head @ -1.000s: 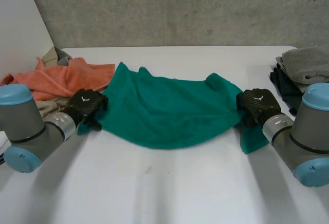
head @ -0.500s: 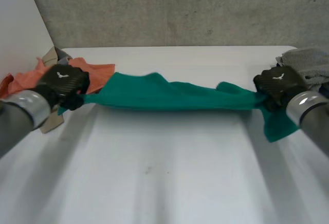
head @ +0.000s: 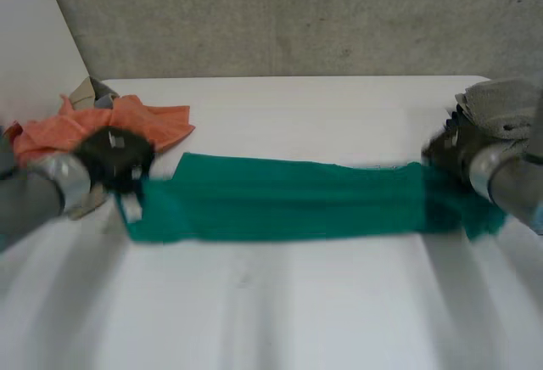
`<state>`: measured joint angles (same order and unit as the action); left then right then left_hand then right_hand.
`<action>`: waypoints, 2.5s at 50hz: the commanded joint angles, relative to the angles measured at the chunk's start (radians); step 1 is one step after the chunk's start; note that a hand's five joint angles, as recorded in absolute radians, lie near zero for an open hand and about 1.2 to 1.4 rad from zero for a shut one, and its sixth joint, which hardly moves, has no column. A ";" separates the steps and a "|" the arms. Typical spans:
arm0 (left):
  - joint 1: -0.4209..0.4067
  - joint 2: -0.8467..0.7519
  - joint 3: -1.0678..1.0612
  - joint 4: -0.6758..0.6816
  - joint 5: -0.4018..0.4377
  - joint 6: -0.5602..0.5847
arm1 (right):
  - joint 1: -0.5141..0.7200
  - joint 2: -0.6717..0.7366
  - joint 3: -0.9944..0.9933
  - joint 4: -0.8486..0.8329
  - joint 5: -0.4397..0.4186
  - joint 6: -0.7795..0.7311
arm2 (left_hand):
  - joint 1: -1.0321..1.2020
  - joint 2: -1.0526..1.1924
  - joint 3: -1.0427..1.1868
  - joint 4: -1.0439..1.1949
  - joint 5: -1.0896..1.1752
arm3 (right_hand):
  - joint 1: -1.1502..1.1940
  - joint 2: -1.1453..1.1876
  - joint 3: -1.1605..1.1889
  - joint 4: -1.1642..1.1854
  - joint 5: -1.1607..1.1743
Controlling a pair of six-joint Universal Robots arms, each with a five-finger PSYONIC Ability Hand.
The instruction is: Fold the laundry.
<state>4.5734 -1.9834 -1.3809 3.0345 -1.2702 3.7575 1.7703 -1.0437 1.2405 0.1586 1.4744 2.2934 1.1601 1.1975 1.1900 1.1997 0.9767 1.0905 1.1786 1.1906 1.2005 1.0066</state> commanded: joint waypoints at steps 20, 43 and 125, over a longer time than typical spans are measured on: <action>-0.024 0.092 0.008 0.464 -0.084 -0.443 | -0.015 0.031 -0.081 -0.578 -0.152 0.479 | 0.236 0.199 0.206 0.197 0.245 | 0.306 0.218 0.206 0.196 0.215; -0.022 0.135 -0.376 0.543 -0.009 -0.398 | -0.115 0.091 0.062 -0.188 -0.134 0.425 | 0.236 0.199 0.206 0.197 0.245 | -0.825 -0.913 -0.925 -0.935 -0.916; 0.318 0.465 -0.596 -0.645 0.218 0.435 | -0.442 -0.164 0.317 0.486 -0.270 -0.220 | 0.236 0.199 0.206 0.197 0.245 | 0.306 0.218 0.206 0.196 0.215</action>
<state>4.8238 -1.5273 -1.9546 2.6306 -1.0539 3.9247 1.3542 -1.2111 1.5800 0.5929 1.2262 2.1066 1.1601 1.2014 1.1935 1.2002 1.0046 1.1251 1.1793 1.1890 1.1985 1.0012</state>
